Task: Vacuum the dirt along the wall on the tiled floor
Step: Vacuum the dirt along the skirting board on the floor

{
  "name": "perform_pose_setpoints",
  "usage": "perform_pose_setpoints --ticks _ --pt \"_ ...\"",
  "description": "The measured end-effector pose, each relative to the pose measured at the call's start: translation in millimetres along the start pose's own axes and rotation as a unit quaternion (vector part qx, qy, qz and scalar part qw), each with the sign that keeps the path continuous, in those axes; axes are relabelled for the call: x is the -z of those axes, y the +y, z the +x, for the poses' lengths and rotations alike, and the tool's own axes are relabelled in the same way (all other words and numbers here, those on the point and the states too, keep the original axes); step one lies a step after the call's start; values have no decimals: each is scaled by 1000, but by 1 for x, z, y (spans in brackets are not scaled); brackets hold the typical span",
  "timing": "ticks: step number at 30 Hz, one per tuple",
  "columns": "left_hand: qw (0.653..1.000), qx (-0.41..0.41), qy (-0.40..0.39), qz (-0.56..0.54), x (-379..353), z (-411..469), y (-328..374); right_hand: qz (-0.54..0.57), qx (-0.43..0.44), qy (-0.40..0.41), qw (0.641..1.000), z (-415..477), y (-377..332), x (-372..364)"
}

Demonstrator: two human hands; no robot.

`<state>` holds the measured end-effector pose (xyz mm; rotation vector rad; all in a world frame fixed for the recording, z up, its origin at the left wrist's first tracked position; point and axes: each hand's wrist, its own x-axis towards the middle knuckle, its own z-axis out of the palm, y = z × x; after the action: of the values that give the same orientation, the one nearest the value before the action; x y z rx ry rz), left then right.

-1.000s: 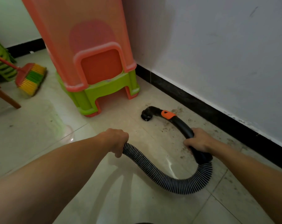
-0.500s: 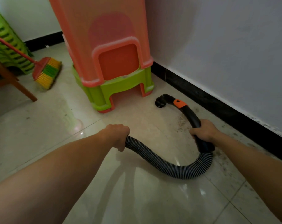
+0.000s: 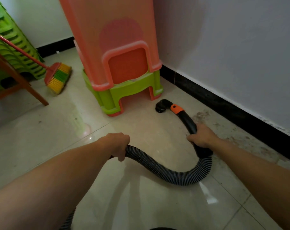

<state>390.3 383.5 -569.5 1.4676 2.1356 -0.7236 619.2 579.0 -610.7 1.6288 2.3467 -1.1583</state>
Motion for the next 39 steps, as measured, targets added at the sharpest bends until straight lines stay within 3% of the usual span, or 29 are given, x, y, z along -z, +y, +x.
perform_pose_setpoints --ticks 4,8,10,14,16,19,24,30,32,35,39 --pt "999 -23 -35 3 -12 -8 -3 51 28 -118 991 -12 1 3" --pt "999 -14 -49 1 -15 -10 -13 96 -40 -41 994 -25 31 32" --pt "999 -16 -50 4 -12 -8 -8 71 -42 -34 996 -36 40 45" --pt "997 -46 -52 29 0 -2 15 30 -26 -155 987 -61 35 48" --pt "996 -41 -64 41 3 0 19 32 -24 -144 989 -61 36 49" --pt "993 -16 -108 42 2 -6 15 16 -26 -118 992 -59 39 60" --pt "983 -18 -178 34 -24 -25 30 -63 -10 -204 977 -80 41 81" --pt "970 -38 -238 27 -54 -40 64 -80 -51 -269 958 -128 97 80" --pt "971 -47 -232 16 -52 -41 72 -68 -63 -243 966 -130 108 81" --pt "982 -36 -184 10 -40 -35 69 -127 -54 -112 984 -110 108 69" --pt "994 -5 -97 40 -6 -31 55 -206 -2 20 978 -84 80 49"
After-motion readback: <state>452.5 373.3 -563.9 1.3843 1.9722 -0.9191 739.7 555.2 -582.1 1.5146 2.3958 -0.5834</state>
